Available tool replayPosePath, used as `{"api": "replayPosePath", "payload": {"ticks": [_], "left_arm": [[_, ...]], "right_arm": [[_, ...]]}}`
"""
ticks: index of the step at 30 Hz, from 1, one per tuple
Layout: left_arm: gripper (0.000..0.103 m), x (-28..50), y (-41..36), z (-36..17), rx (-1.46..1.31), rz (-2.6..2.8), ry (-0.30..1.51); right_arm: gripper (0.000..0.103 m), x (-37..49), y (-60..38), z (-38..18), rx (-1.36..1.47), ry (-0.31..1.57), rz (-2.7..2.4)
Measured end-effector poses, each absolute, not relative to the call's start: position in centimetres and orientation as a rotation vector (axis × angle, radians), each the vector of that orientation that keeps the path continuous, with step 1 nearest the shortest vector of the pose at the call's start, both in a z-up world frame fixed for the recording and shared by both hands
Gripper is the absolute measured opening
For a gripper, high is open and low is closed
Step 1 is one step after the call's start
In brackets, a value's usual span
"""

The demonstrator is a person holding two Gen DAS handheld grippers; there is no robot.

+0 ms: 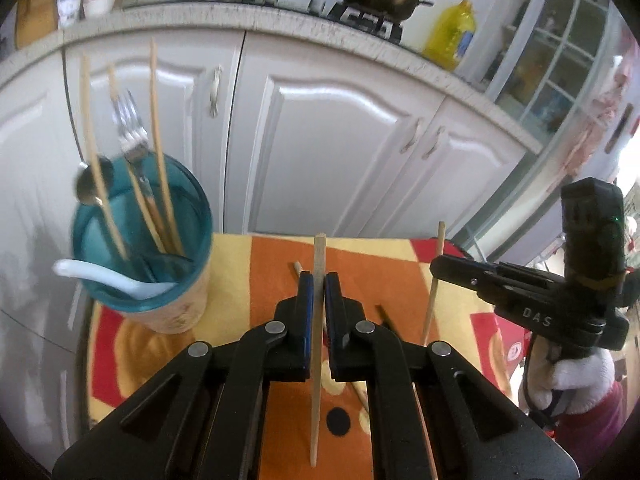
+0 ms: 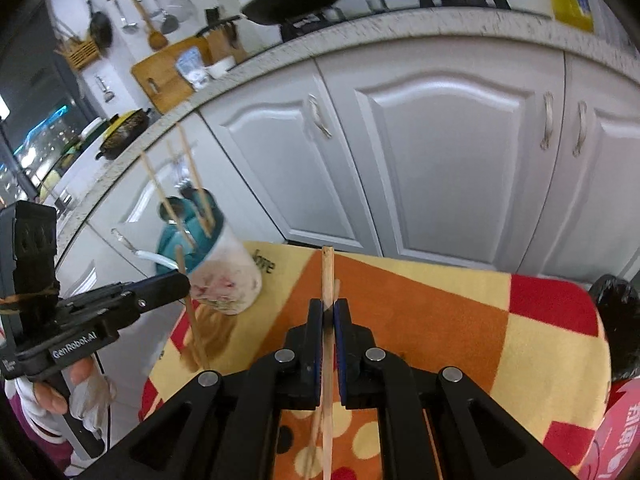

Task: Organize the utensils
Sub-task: 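Lift the chopsticks with both grippers and carry them over the floral cup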

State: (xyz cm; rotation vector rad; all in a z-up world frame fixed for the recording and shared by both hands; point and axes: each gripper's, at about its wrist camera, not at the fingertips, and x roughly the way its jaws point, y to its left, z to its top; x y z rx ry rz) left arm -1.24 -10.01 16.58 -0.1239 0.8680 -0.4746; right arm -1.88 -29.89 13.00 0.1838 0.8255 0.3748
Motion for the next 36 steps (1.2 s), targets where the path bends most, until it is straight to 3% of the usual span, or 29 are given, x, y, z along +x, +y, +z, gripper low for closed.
{"api": "replayPosePath", "payload": {"ticks": [14,22,28,36], "left_arm": [[0.004,-4.1,-4.5,25.5,-0.129,-0.46,0.704],[0.004,-1.7,-0.9,31.7,-0.095,-0.352,0.567],[0.004,1.5,1.2,32.9,-0.082,-0.262,0.533],[0.004,5.5,2.0,29.5,-0.06,-0.184,0.55]], "right_arm": [[0.005,-3.0,-26.2,20.7,0.126,0.68,0.442],[0.005,-0.2,-22.0,26.4,0.119,0.568,0.503],[0.005,3.2,-18.6,28.5,0.108,0.528,0.52],[0.005,8.0,-15.4,27.0,0.078,0.535,0.483]]}}
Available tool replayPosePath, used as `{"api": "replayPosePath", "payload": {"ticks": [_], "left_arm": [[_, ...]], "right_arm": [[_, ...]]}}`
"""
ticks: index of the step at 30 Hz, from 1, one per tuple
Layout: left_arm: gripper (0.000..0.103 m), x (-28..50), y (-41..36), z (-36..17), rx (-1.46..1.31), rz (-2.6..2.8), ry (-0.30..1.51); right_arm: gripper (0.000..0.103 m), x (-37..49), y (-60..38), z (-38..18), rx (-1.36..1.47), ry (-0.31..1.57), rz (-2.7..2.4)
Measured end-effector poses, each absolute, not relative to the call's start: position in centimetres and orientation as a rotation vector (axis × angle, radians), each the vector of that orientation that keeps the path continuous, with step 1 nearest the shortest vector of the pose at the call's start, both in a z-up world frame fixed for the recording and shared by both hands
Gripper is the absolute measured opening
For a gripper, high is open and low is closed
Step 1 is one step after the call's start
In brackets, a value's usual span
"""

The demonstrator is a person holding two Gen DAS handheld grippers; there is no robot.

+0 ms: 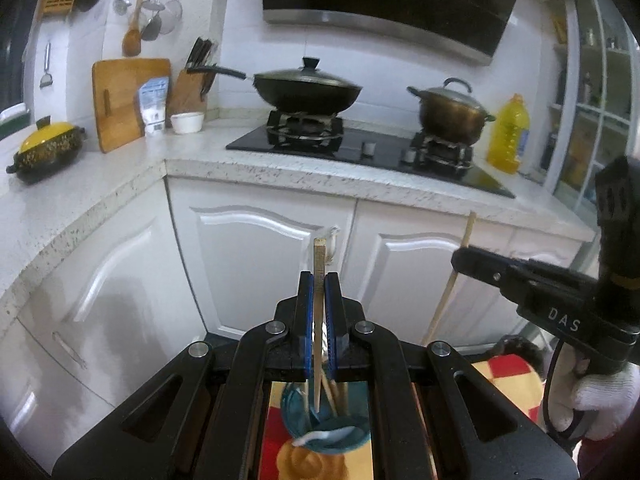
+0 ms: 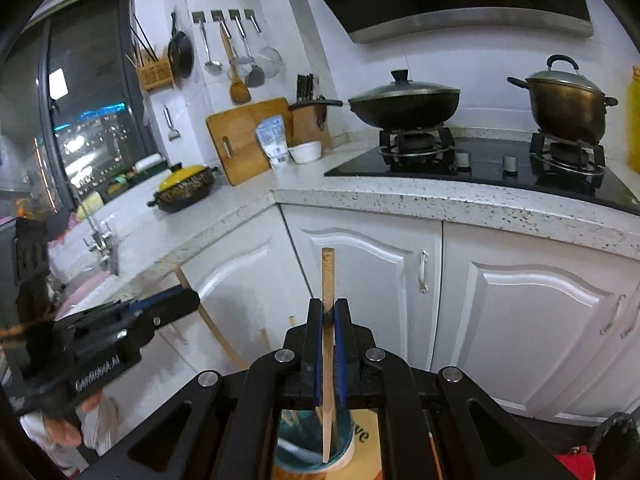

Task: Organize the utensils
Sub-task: 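Lift the chopsticks with both grippers and carry them over the floral cup, then lower the chopsticks into the floral cup and open both grippers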

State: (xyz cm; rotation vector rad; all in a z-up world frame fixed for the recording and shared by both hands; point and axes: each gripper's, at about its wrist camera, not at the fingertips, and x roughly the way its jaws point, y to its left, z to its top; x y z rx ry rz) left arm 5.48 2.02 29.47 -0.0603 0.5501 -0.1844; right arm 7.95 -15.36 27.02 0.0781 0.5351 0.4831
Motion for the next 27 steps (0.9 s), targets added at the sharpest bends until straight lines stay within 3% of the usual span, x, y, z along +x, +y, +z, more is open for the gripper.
{"api": "replayPosePath", "payload": {"ticks": [15,21,23,25,27], "left_arm": [[0.004,8.2,0.7,21.2,-0.053,-0.168,0.704],[0.004,7.8,0.5,20.9,-0.057,-0.163,0.697],[0.004,7.7,0.4,20.9,-0.058,-0.163,0.698],[0.004,7.7,0.5,20.9,-0.059,-0.161,0.699],[0.004,7.7,0.6,21.0,-0.069,-0.162,0.704]], "right_arm": [[0.005,12.1,-14.1,18.2,0.098,0.711,0.501],[0.005,12.5,-14.4,17.3,0.147,0.73,0.519],[0.01,12.5,-14.5,17.0,0.162,0.752,0.52],[0.027,12.4,-14.6,16.8,0.167,0.762,0.511],[0.027,12.3,-14.8,16.5,0.179,0.775,0.51]]}}
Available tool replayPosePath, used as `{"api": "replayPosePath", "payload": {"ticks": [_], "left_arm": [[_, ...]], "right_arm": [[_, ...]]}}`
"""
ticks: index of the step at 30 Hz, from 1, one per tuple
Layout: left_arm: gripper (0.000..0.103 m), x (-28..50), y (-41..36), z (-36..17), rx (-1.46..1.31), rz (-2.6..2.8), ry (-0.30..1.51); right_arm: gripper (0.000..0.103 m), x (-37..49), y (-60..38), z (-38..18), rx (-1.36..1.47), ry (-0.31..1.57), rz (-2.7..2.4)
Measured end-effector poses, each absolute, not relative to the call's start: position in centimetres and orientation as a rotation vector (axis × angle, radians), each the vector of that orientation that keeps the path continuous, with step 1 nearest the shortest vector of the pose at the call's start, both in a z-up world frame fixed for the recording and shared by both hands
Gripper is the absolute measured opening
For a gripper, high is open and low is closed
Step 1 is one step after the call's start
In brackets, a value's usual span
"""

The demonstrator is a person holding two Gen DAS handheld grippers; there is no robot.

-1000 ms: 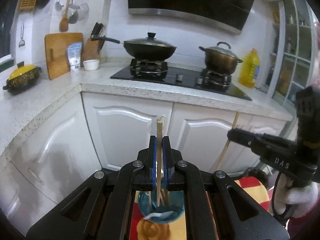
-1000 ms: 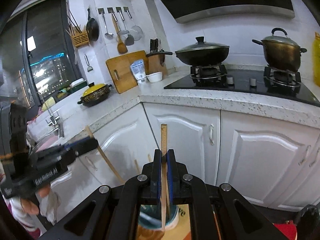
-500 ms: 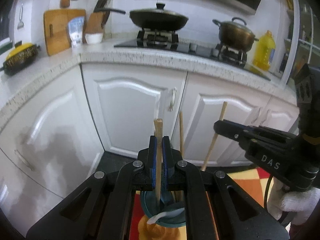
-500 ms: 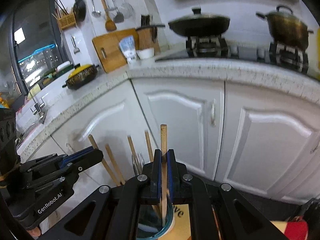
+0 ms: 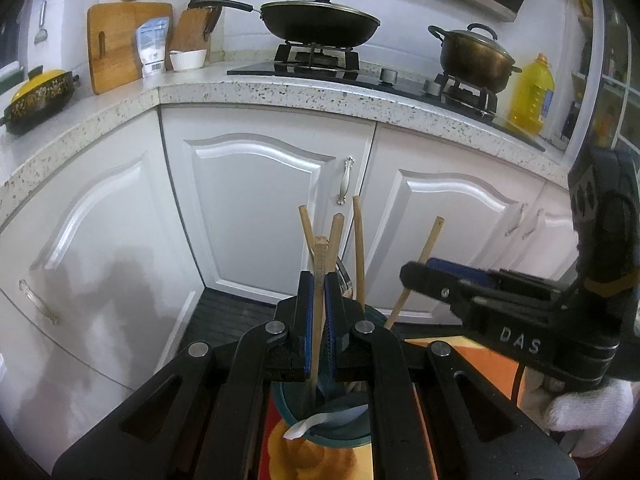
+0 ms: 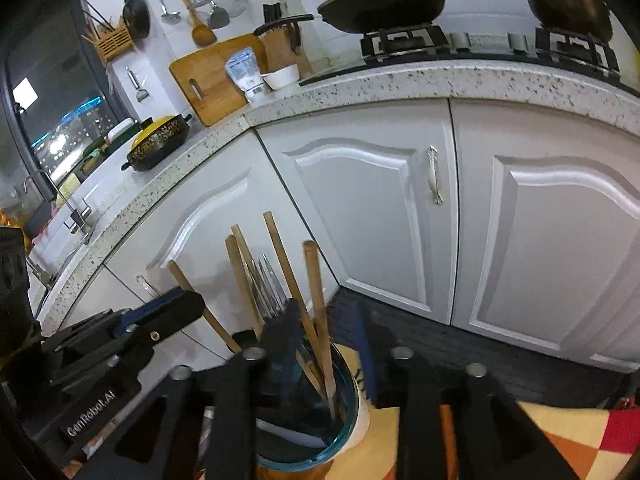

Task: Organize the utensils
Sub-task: 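Lower the chopsticks into the floral cup and open both grippers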

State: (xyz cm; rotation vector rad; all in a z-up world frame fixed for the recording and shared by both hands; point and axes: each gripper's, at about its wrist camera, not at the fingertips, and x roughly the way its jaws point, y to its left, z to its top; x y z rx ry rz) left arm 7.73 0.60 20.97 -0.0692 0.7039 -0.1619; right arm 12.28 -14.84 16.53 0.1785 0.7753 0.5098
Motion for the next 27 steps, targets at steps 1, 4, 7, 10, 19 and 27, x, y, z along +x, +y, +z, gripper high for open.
{"api": "replayPosePath", "payload": {"ticks": [1,4,7,10,19,27], "left_arm": [[0.004,7.7,0.6,21.0,-0.072,-0.161,0.706],[0.004,7.6,0.7,20.8,-0.071,-0.154,0.717],[0.005,7.4,0.7,20.6,-0.063,-0.145,0.726],[0.01,7.1,0.8,20.5,-0.057,-0.128,0.728],[0.033,6.0,1.0,21.0,-0.056,-0.113,0.712],[0.042,4.6,0.7,21.6,-0.058,-0.122,0.702]], "right_arm": [[0.027,12.2,-14.9,16.5,0.181,0.778,0.508],[0.027,11.7,-15.1,16.3,0.171,0.783,0.506],[0.027,11.1,-15.1,16.4,0.159,0.782,0.506],[0.027,10.5,-15.3,16.6,0.15,0.778,0.505],[0.029,9.0,-16.0,17.0,0.158,0.78,0.495],[0.03,6.6,-17.4,17.4,0.159,0.773,0.481]]}}
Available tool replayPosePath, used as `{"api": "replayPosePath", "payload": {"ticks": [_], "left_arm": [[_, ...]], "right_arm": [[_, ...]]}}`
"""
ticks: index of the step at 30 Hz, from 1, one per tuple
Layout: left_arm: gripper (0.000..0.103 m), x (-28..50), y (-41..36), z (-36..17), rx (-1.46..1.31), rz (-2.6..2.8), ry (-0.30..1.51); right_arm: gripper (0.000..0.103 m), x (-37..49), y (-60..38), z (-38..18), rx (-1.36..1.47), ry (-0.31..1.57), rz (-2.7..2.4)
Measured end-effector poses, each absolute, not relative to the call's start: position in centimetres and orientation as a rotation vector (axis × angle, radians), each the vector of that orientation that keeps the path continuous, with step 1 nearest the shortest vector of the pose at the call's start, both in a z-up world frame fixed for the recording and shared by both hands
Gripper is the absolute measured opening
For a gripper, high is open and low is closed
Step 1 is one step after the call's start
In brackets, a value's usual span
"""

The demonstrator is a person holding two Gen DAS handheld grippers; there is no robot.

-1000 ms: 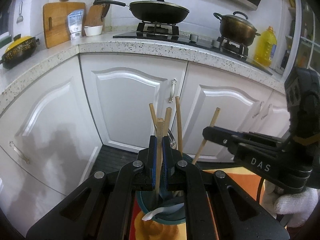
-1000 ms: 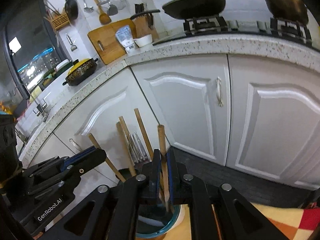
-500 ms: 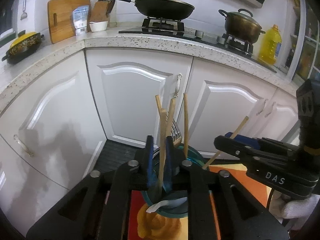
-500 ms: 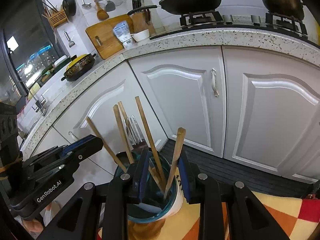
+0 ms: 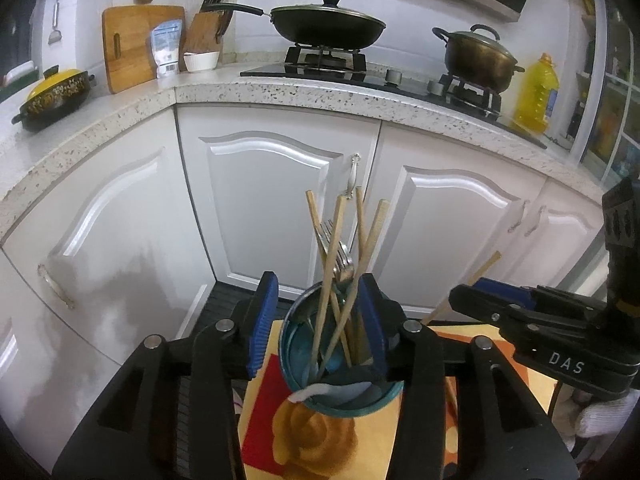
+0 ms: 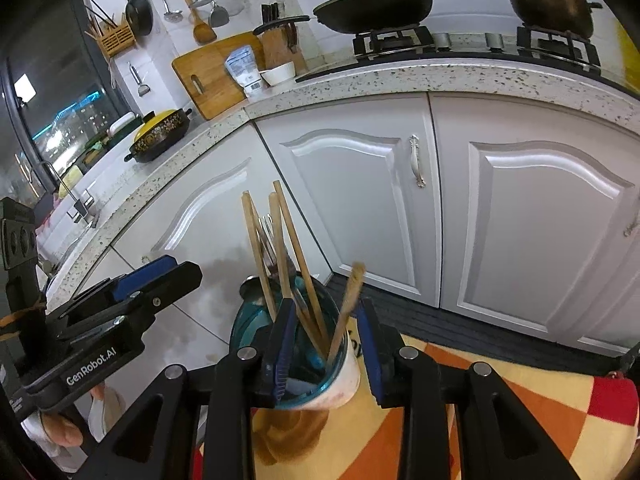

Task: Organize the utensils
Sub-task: 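Lower the chopsticks into the floral cup and open both grippers, then move both open grippers back over the chopstick and gold fork on the cloth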

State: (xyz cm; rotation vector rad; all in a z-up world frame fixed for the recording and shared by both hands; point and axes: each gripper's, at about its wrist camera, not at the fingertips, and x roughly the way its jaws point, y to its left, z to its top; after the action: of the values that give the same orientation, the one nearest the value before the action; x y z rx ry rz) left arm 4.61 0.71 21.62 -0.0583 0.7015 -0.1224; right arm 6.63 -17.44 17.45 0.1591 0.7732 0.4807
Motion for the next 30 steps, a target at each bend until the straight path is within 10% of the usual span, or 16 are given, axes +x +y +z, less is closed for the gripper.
{"api": "replayPosePath", "payload": {"ticks": [30], "left_arm": [[0.045,-1.9,-3.6,18.5,-0.077,-0.27,0.79]], "right_arm": [[0.037,-0.8,-29.1,13.0,0.163,0.875,0.265]]}}
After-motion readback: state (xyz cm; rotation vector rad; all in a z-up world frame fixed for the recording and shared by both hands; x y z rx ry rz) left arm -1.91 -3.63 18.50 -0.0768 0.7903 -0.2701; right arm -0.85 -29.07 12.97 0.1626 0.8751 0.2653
